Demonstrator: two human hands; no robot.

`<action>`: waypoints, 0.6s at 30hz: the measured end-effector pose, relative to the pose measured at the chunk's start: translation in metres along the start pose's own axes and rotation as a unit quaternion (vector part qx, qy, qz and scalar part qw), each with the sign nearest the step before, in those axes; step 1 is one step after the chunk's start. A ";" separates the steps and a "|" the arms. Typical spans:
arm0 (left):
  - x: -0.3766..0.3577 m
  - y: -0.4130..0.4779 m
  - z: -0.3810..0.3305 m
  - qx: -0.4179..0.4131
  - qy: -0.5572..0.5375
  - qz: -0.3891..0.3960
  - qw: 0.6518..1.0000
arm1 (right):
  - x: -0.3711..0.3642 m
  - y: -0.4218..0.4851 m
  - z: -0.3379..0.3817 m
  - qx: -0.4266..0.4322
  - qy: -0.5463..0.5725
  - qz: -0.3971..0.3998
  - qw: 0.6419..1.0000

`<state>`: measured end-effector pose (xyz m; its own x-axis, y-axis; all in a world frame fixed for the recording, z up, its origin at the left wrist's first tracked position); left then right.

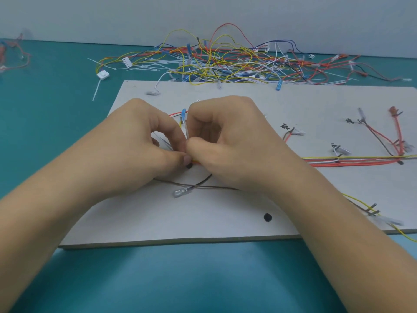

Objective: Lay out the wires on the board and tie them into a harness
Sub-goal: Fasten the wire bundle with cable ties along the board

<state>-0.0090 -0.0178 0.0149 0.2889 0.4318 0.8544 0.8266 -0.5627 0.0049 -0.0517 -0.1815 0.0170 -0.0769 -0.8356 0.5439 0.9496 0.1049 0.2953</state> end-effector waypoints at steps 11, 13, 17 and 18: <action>0.004 0.000 -0.004 -0.004 0.018 0.007 1.000 | -0.003 0.001 0.005 0.056 -0.053 -0.037 0.996; 0.004 -0.001 -0.006 -0.008 0.042 -0.004 0.999 | -0.004 0.001 0.005 0.054 -0.058 -0.047 0.996; 0.003 -0.003 -0.009 -0.003 0.076 -0.021 0.997 | -0.006 0.000 0.006 0.045 -0.053 -0.050 0.996; 0.003 -0.004 -0.010 -0.003 0.080 -0.024 0.997 | -0.005 -0.001 0.006 0.042 -0.055 -0.050 0.996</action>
<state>-0.0159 -0.0216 0.0227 0.1680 0.3413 0.9248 0.8347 -0.5484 0.0507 -0.0538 -0.1736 0.0190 -0.2078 -0.7804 0.5898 0.9067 0.0726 0.4155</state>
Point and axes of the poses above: each hand's wrist, its own y-axis towards the middle knuckle, its own x-axis out of the back of the hand, z = x × y, the point moved 2 cm from there along y, towards the middle knuckle, and after that the axes turned 14 degrees about y, right-handed, at the moved point
